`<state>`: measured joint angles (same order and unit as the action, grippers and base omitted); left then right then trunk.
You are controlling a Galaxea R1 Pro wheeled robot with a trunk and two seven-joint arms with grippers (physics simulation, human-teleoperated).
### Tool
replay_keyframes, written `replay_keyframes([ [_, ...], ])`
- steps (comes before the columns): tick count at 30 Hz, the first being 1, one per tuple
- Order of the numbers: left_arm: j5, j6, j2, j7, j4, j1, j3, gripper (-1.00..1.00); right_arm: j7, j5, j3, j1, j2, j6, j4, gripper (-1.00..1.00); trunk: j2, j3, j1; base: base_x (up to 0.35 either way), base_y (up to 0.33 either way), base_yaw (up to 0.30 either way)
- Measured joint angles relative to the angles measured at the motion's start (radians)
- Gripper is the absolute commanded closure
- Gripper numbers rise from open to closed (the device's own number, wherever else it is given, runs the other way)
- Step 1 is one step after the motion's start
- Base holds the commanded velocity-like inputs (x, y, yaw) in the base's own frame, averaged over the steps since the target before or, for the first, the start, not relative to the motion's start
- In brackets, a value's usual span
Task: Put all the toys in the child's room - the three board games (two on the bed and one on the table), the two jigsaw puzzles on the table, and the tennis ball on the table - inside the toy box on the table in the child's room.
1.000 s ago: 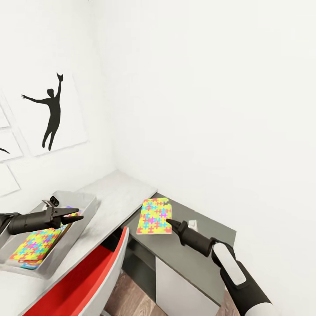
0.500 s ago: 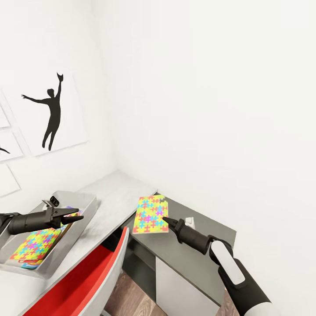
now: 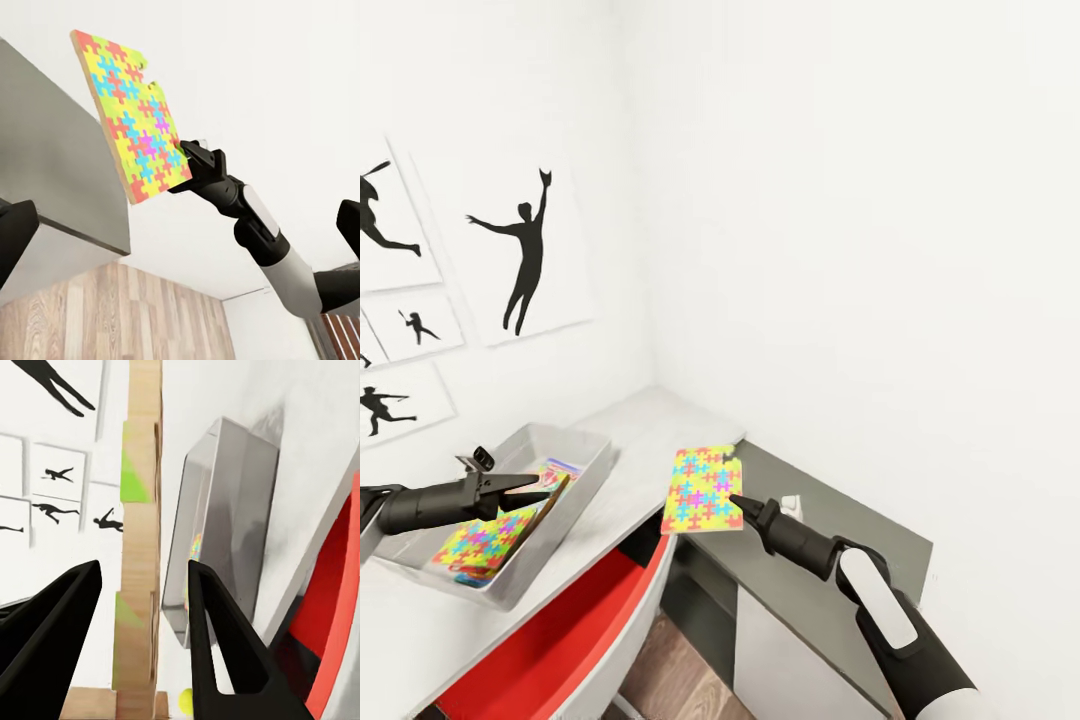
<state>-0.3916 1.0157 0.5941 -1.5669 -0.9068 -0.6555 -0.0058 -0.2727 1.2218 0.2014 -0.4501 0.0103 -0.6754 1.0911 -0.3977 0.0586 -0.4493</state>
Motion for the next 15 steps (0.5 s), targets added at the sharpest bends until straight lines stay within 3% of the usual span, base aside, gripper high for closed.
replay_keyframes([
  [15, -0.002, -0.002, 0.001, 0.000, 0.002, 0.001, 0.002, -1.00, 0.000, -0.001, 0.000, 0.000, 0.000, 0.001, 0.001, 1.00, 0.000, 0.000, 0.000, 0.006, 0.000, 0.291],
])
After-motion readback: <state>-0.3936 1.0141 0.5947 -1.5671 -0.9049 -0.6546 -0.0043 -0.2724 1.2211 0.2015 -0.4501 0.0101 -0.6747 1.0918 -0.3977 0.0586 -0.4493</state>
